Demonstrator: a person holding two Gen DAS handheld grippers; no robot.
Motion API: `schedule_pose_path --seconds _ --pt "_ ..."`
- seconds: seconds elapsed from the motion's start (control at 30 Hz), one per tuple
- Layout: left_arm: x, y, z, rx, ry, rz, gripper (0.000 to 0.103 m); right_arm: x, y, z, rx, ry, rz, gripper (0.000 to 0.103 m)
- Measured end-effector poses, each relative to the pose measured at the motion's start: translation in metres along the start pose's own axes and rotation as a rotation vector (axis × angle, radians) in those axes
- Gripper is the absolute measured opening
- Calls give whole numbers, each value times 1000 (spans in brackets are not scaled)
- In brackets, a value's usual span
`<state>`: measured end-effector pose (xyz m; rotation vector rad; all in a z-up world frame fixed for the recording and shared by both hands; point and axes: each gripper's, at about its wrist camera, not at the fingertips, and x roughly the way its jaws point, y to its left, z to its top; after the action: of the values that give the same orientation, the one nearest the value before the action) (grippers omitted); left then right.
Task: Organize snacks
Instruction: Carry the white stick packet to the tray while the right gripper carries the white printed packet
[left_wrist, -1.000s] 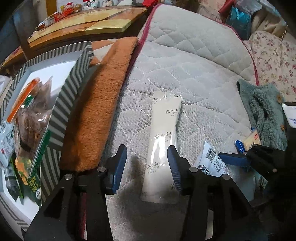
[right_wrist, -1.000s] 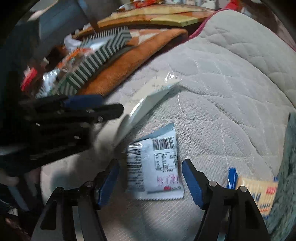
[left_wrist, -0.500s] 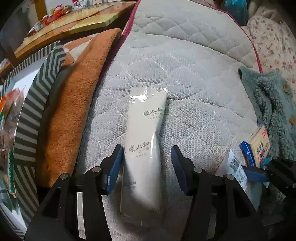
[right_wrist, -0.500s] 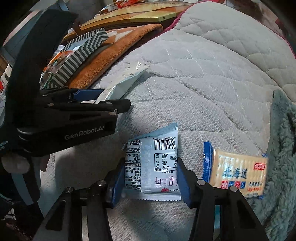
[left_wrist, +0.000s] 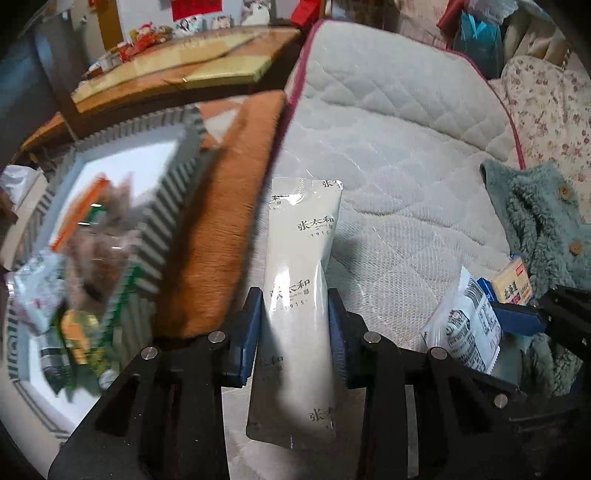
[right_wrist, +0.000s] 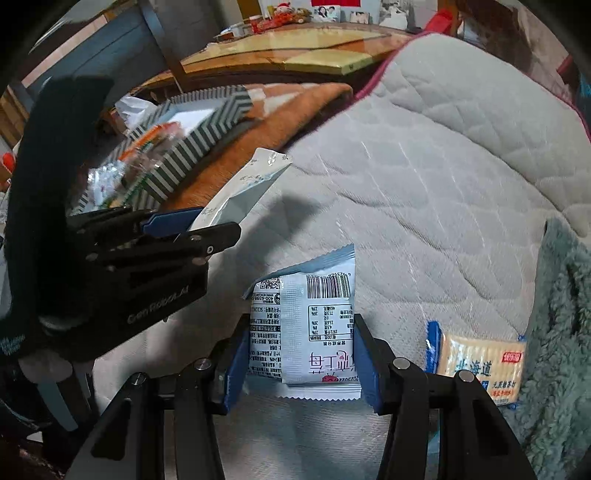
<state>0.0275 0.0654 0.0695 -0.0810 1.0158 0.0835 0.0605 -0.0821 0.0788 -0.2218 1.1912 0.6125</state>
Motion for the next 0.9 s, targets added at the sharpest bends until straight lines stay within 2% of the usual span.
schedule_pose_path --seconds 0.47,0.9 --pt "-51 70 -7 -87 -86 85 33 -7 65 37 -102 -29 32 50" --pt "-56 139 -14 -188 -88 159 33 18 128 80 -219 -14 70 50"
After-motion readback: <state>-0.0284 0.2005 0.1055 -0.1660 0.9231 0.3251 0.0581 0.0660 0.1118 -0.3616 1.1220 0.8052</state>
